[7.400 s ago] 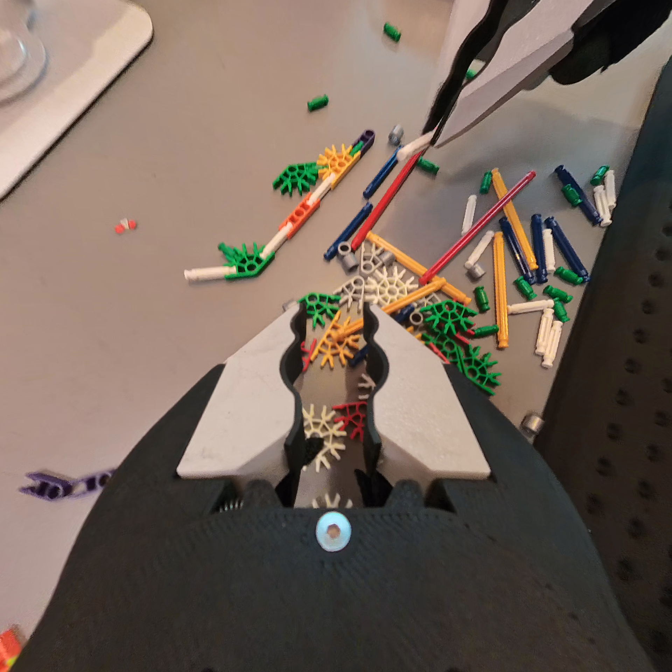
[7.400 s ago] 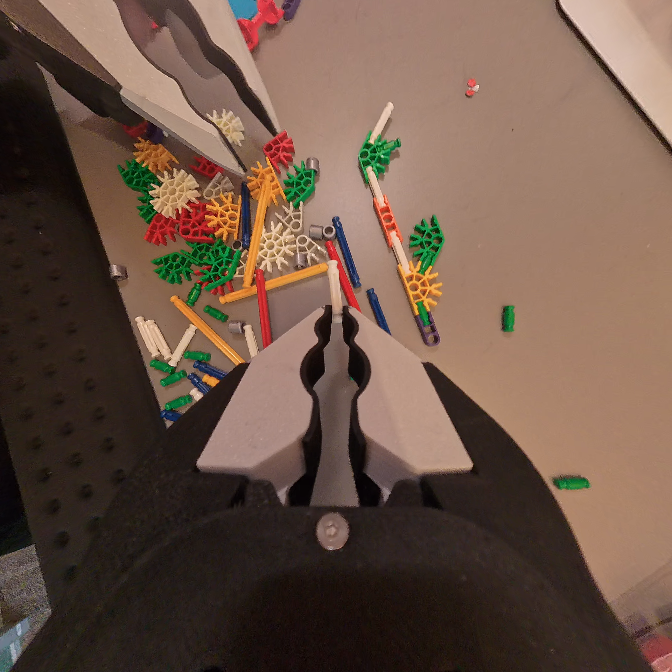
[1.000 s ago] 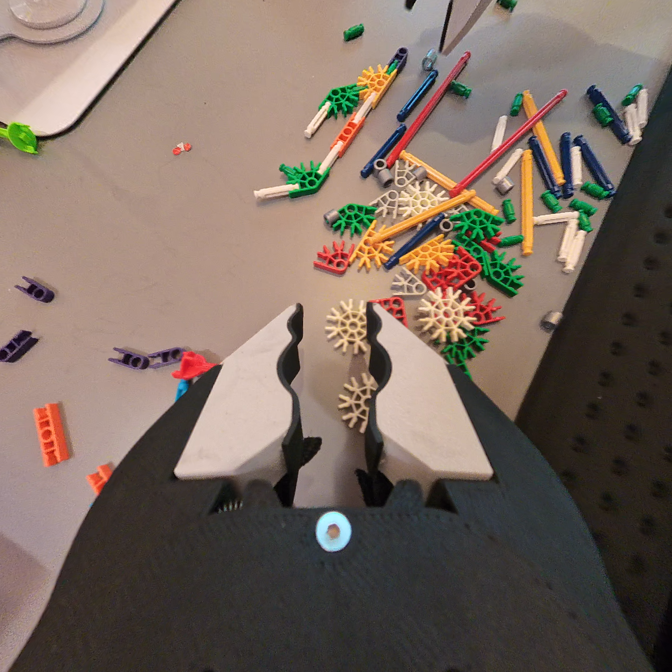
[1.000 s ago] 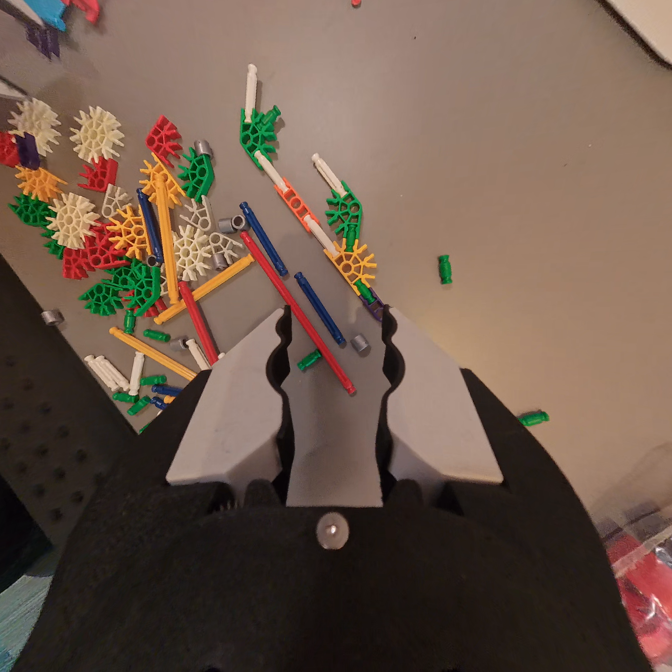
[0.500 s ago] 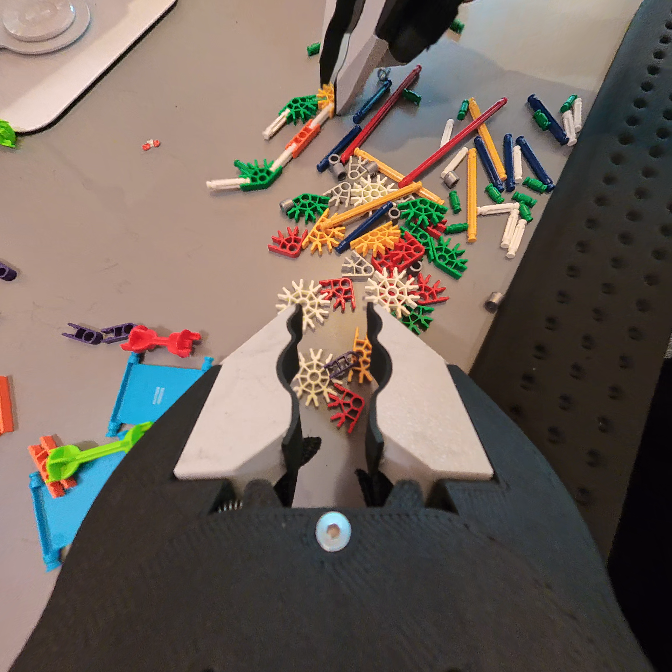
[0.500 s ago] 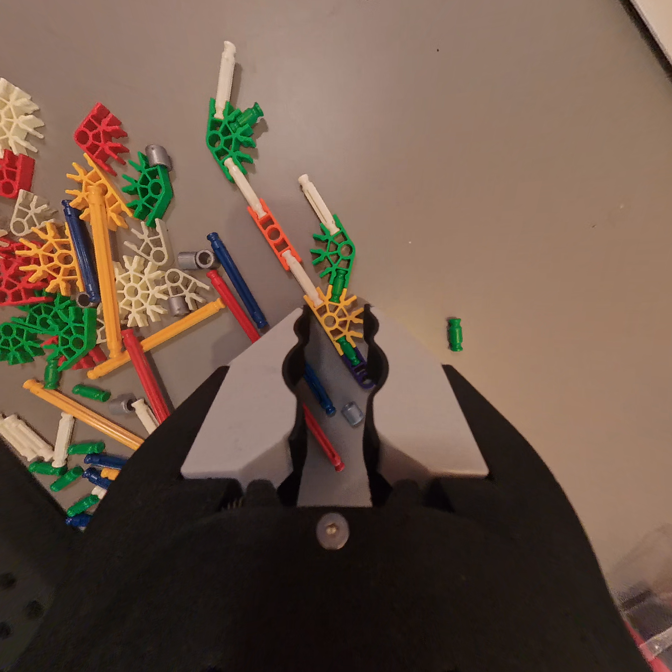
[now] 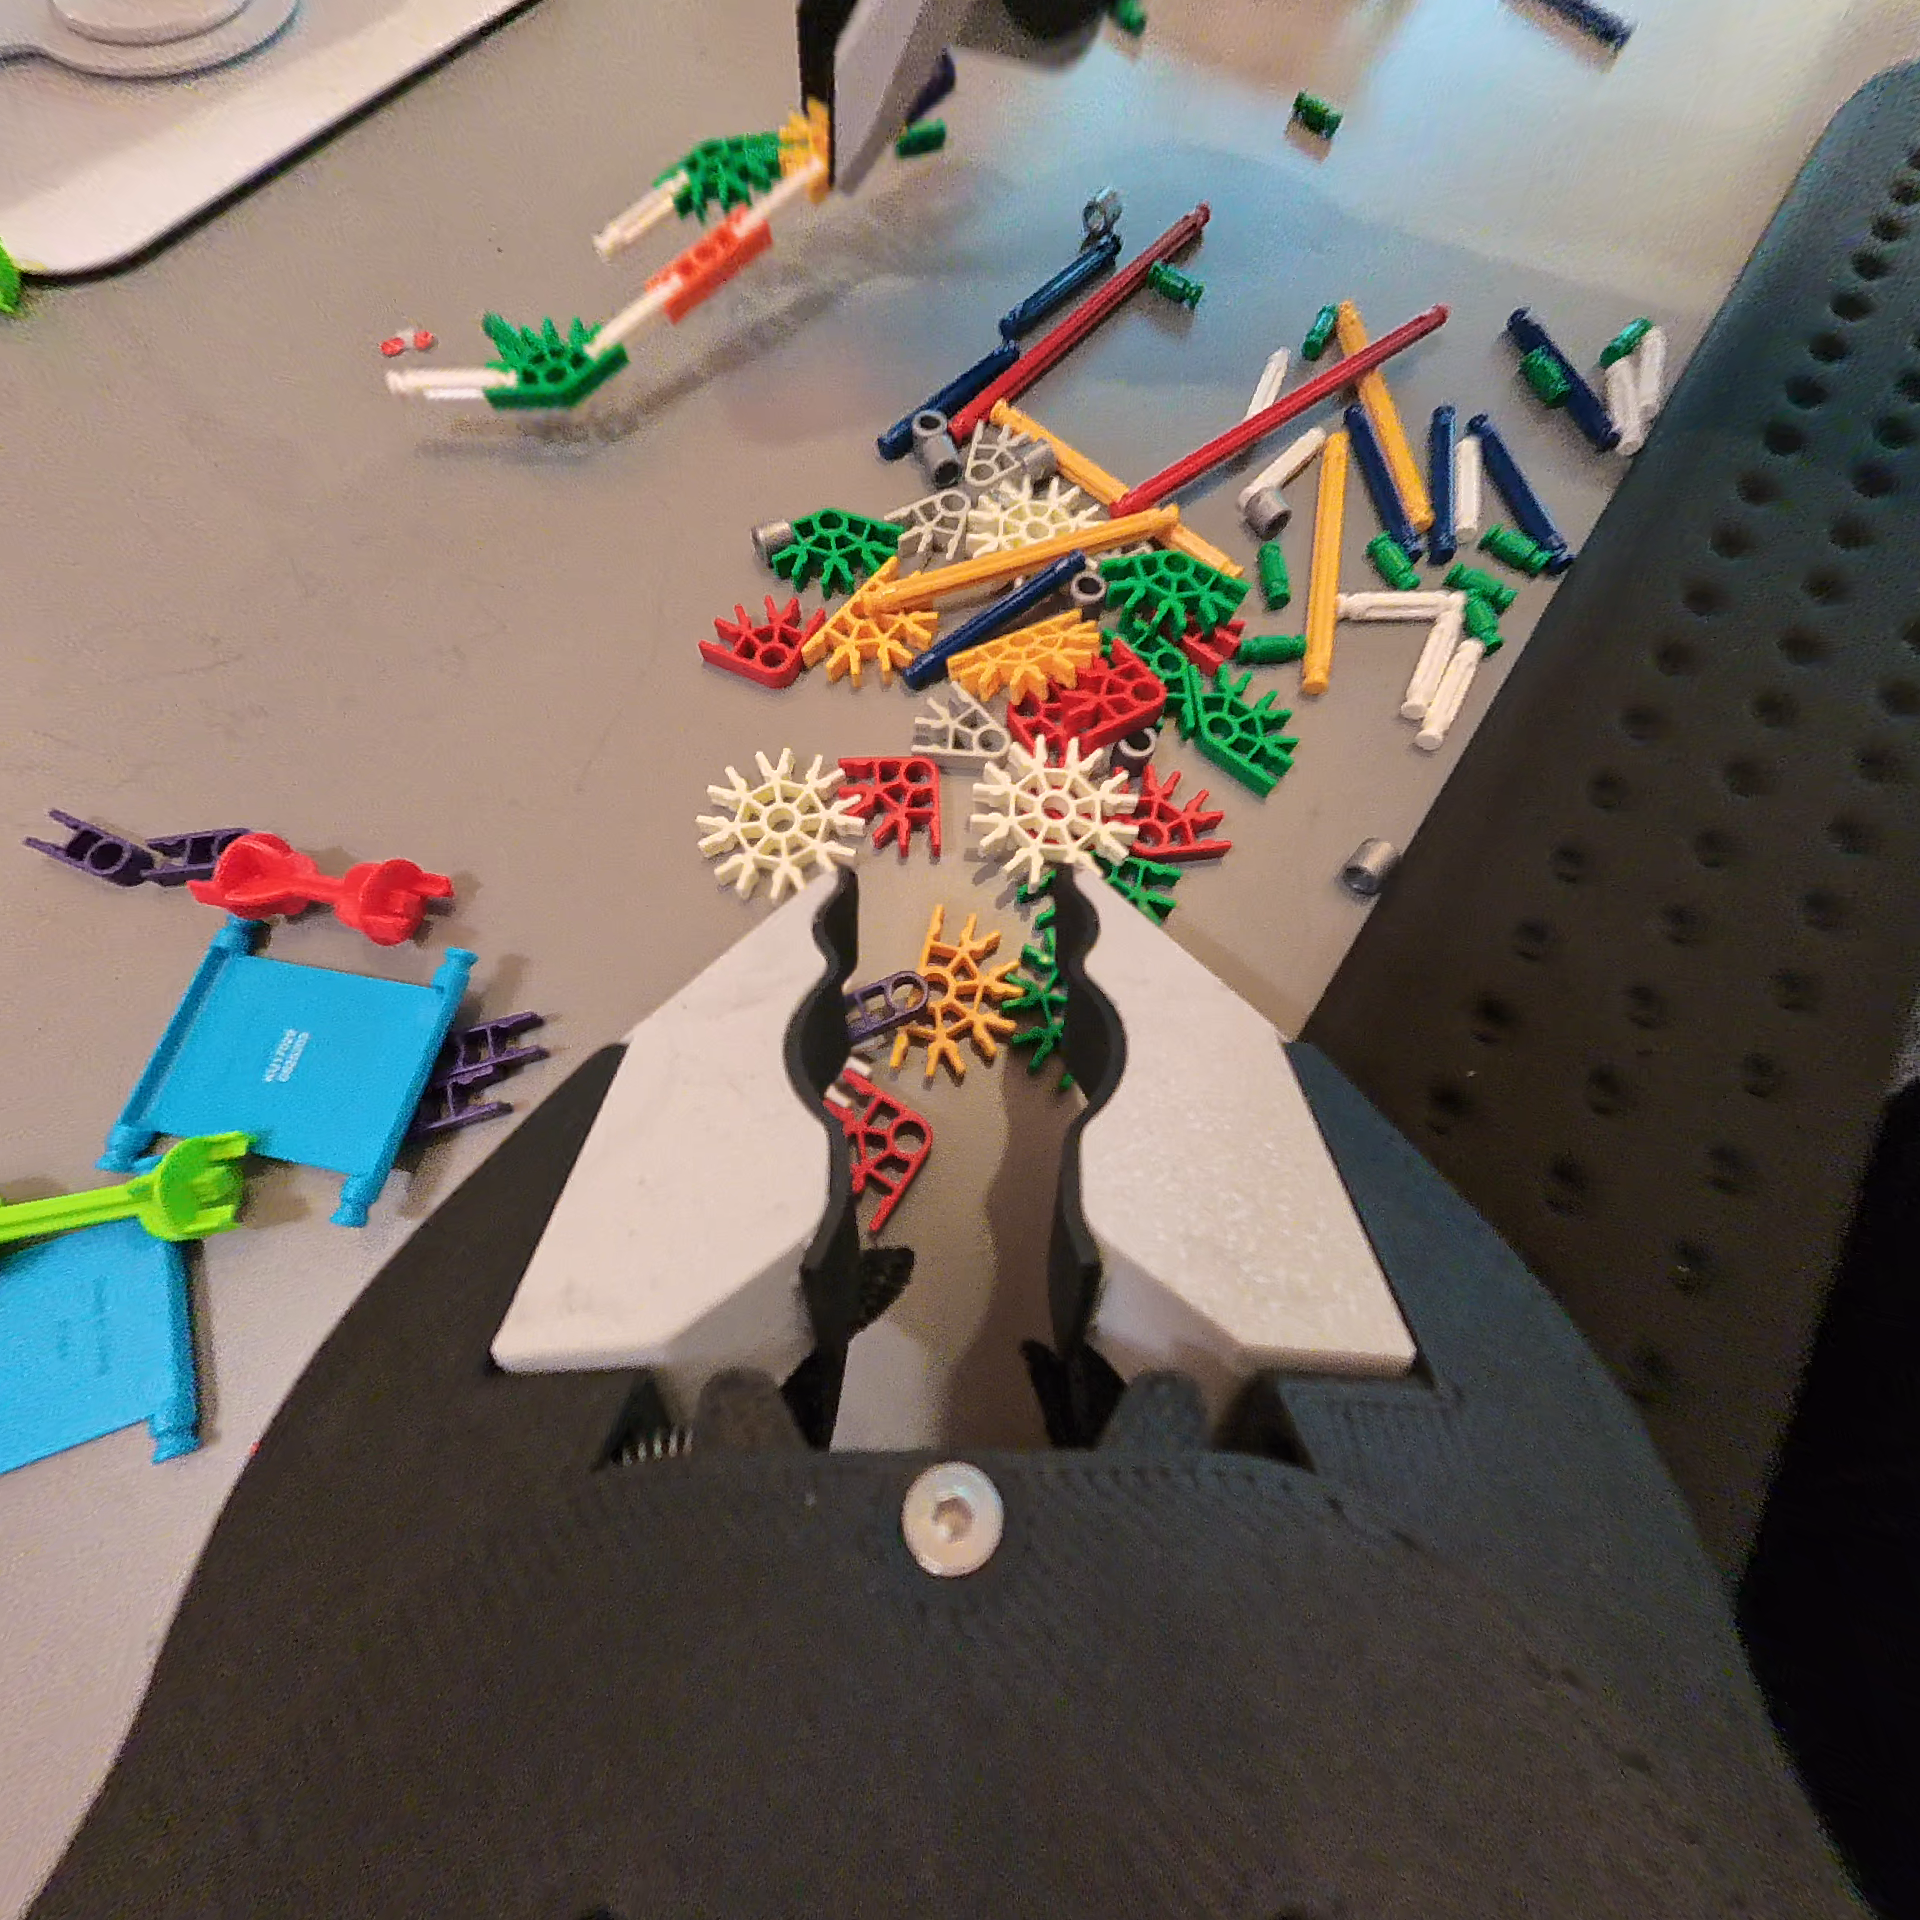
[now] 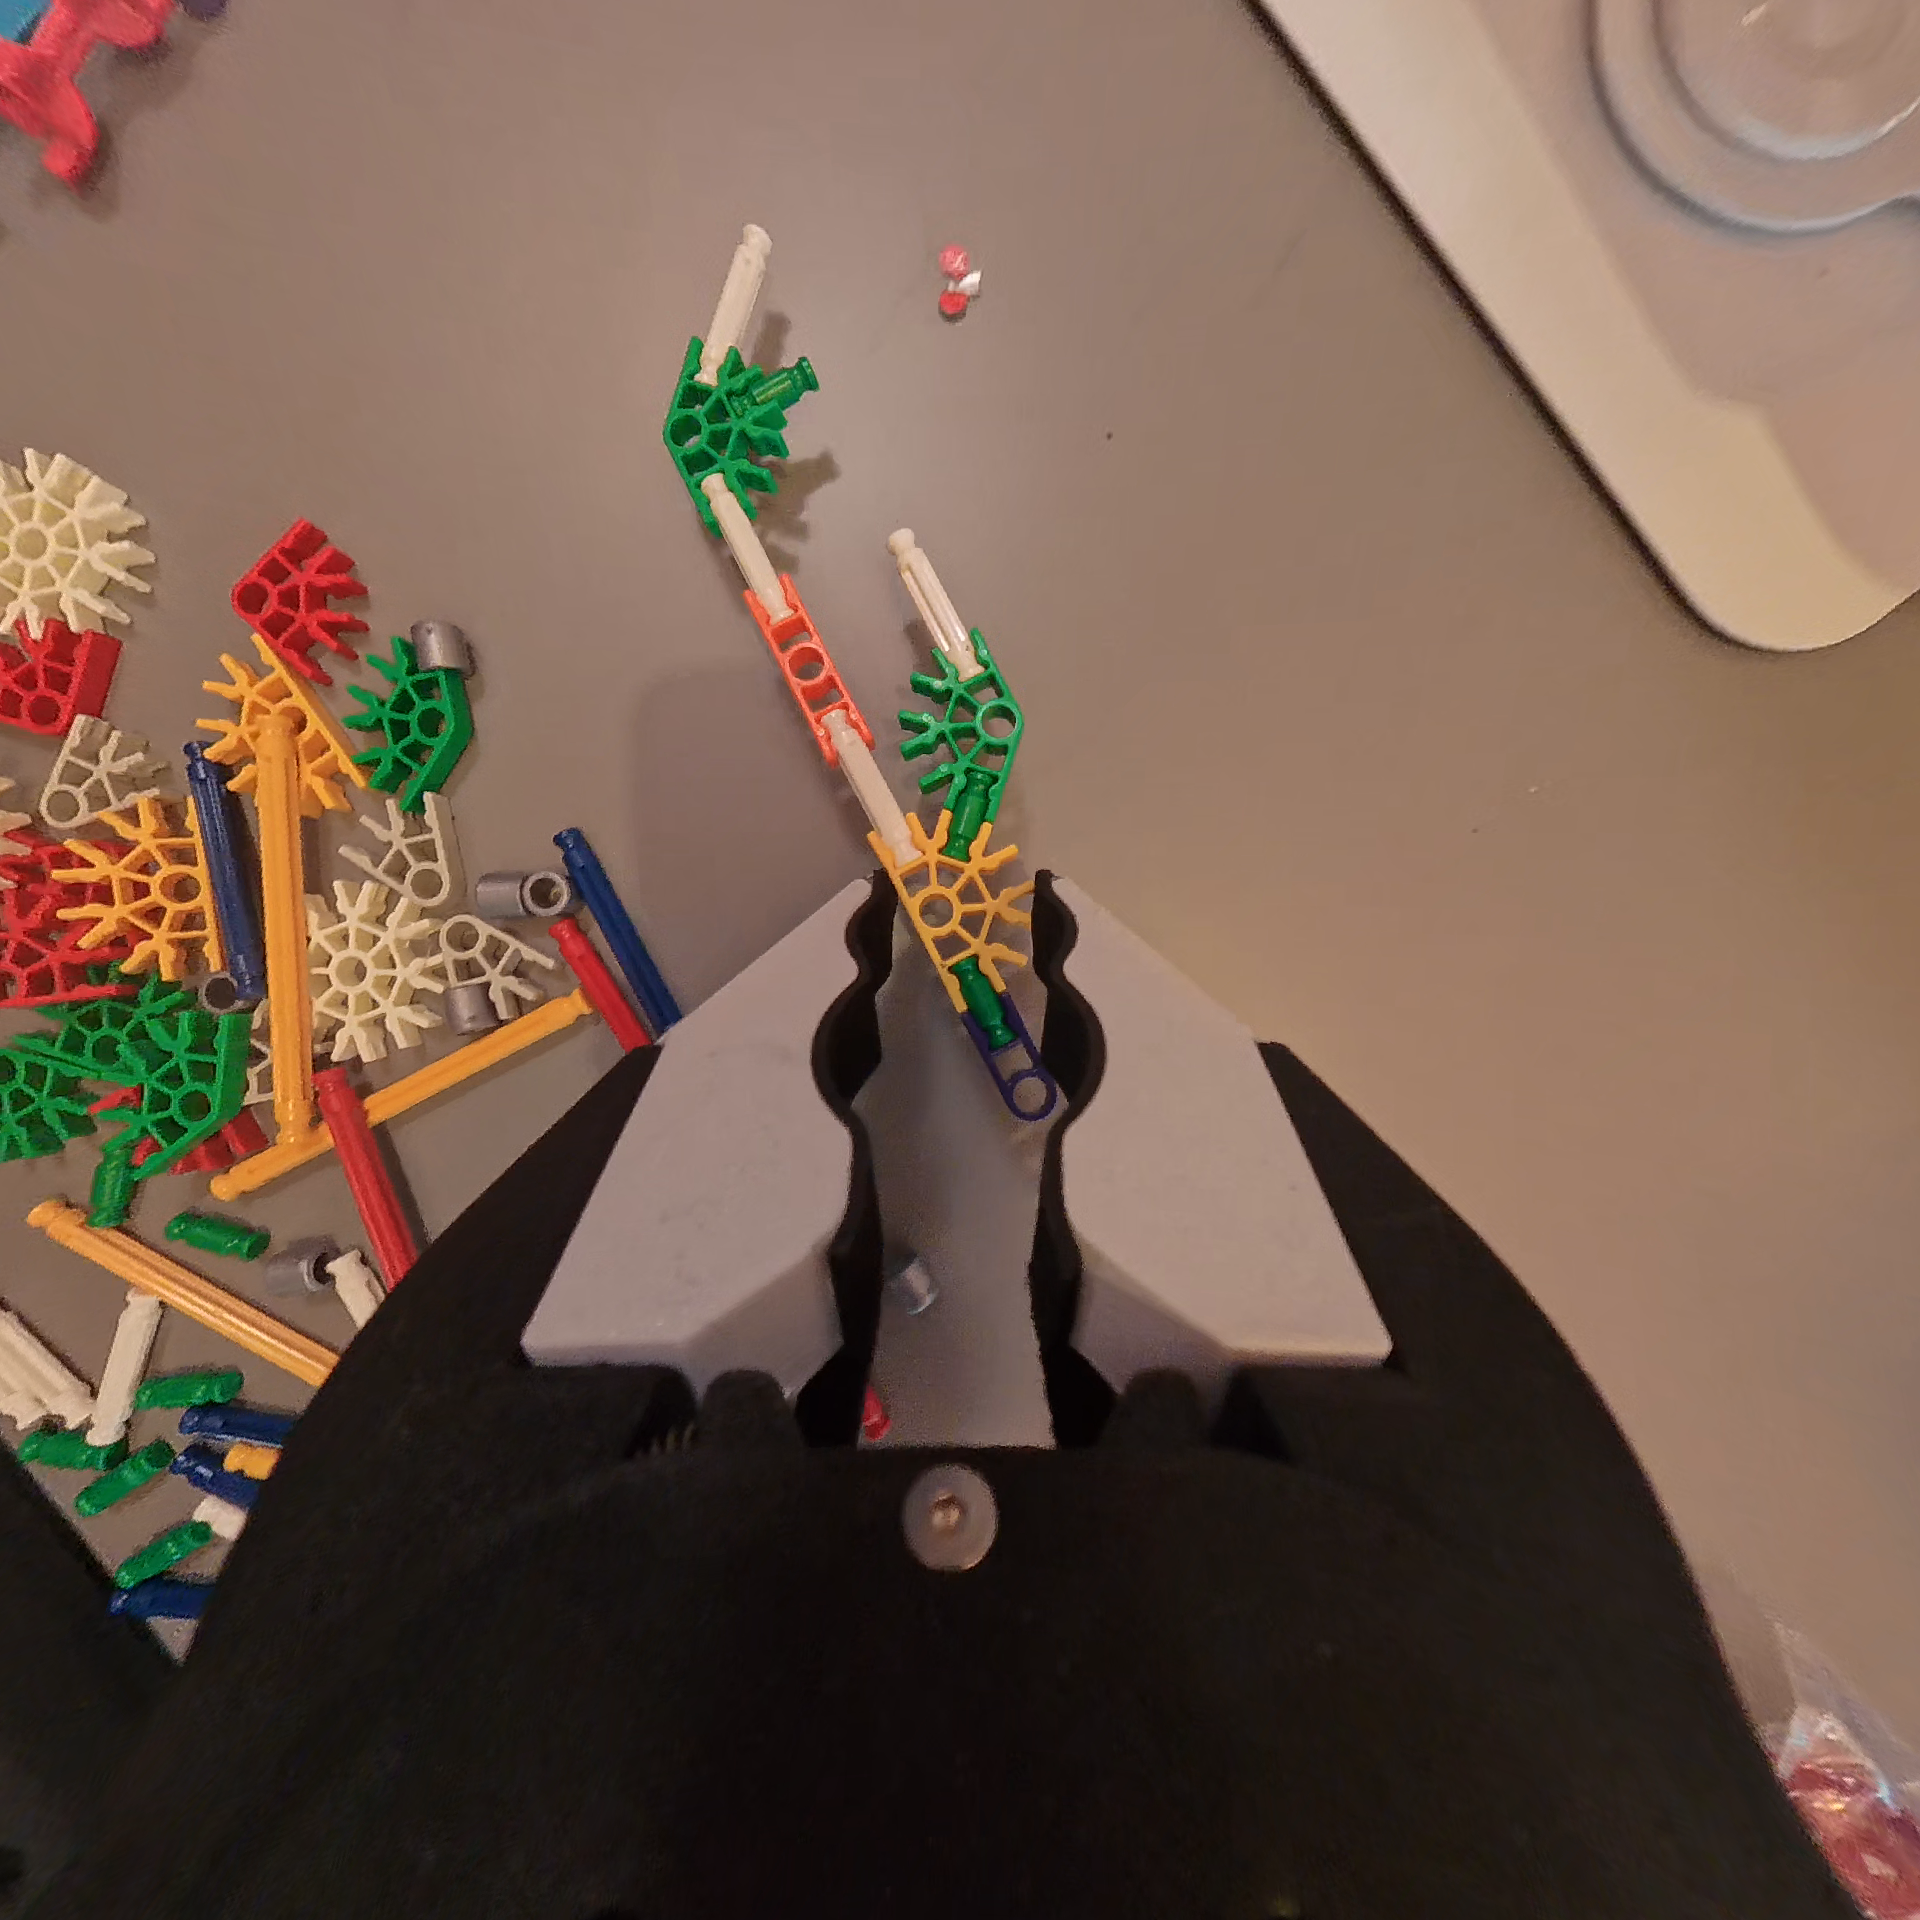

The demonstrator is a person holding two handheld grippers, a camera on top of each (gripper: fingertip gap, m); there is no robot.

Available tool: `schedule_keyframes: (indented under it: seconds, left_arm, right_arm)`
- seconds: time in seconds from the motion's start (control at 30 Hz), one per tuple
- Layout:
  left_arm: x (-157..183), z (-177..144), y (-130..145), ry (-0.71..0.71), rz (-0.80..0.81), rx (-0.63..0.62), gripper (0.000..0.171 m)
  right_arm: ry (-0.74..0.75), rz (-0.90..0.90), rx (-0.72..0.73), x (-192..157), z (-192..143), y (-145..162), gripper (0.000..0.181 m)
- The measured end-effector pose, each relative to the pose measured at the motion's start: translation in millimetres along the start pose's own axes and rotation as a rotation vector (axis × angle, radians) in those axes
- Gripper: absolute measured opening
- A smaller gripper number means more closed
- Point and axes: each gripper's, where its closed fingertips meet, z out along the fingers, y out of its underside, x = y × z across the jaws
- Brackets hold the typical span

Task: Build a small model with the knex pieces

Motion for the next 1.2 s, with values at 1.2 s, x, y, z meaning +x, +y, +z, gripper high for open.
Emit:
schedule_keyframes:
  seconds: [1.2]
  left_arm:
    - [-27.4, 13.3, 15.9, -0.265, 0.037, -0.116, 0.039]
  right_arm:
    - [-0.185, -0.123, 0.025, 22.0, 36.2, -51.3, 0.04]
